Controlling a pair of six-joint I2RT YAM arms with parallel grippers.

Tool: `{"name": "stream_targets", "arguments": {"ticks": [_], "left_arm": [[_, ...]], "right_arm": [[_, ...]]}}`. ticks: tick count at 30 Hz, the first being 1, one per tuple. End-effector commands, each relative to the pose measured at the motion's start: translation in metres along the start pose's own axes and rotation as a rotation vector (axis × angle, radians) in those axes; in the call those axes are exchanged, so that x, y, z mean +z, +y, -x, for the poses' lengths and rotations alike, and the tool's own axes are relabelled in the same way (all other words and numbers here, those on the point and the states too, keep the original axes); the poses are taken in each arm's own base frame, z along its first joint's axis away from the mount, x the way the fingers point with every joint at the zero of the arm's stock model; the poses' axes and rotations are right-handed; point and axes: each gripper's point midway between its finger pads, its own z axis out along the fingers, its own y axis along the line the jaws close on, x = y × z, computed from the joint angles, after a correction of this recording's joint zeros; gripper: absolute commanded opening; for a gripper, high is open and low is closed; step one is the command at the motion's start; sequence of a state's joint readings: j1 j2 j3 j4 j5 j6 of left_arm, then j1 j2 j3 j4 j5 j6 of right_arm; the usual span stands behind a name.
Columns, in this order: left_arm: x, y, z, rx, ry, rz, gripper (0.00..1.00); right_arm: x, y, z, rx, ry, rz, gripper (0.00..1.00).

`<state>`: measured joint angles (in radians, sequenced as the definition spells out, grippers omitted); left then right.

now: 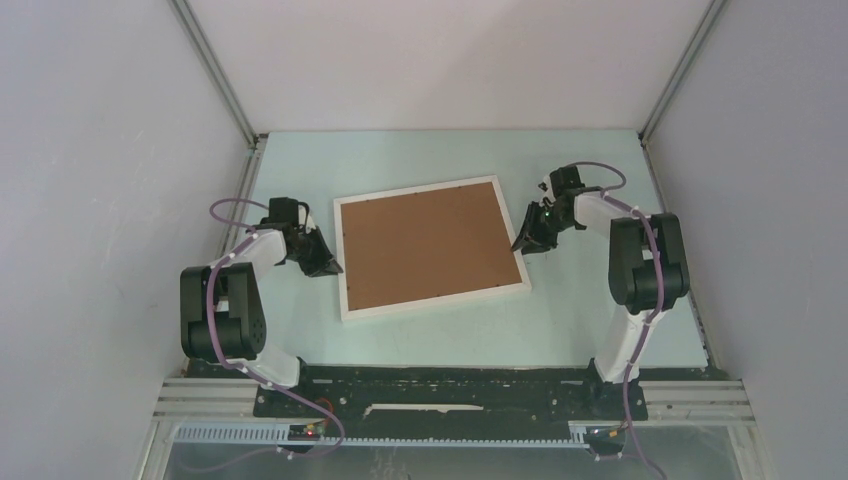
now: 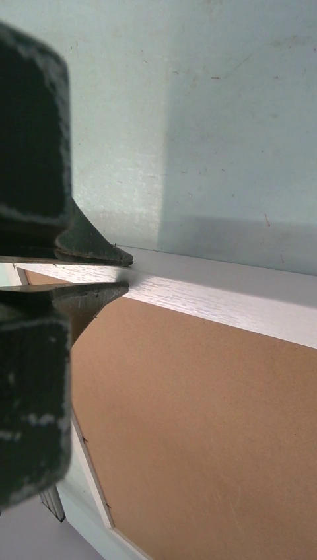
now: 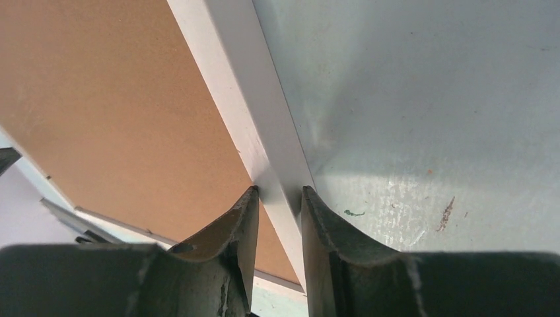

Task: Put the photo into the frame
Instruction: Install the photo frame at the center of the board.

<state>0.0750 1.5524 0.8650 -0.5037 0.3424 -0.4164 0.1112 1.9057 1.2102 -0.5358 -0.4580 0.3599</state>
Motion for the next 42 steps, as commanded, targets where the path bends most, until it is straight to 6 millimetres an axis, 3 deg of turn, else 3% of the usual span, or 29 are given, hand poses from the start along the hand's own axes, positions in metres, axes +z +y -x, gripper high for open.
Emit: {"name": "stream_targets", "arguments": {"ticks": [1,18,20,22,25,28,31,42], "left_arm": [[-0.003,-0.02,-0.004,0.039,0.005,-0.082,0.04],[-0.006,-0.022,-0.004,0.043,-0.002,-0.09,0.04],[-0.006,-0.023,-0.004,0.043,-0.003,-0.092,0.04],[-0.006,-0.023,-0.004,0.043,-0.002,-0.096,0.04],[-0.007,-0.023,-0.004,0.045,-0.004,-0.098,0.04],[-0.007,-0.024,-0.005,0.047,-0.005,-0.098,0.04],[-0.007,-0.024,-0.004,0.049,-0.003,-0.1,0.04],[-0.007,-0.019,-0.001,0.059,-0.011,-0.066,0.04]], "right_arm": [[0.016,-0.005,-0.033,-0.06,0.078,-0.133,0.36],[0.024,-0.013,-0.048,-0.11,0.085,-0.413,0.31],[0.023,-0.009,-0.048,-0.141,0.089,-0.438,0.31],[0.023,0.012,-0.048,-0.171,0.097,-0.332,0.35],[0.002,0.06,-0.026,-0.146,0.046,-0.044,0.44],[-0.032,0.089,0.012,-0.125,-0.067,0.182,0.6],[-0.04,0.084,0.036,-0.102,-0.107,0.22,0.68],[-0.011,0.07,0.101,-0.093,-0.138,0.188,0.66]]}}
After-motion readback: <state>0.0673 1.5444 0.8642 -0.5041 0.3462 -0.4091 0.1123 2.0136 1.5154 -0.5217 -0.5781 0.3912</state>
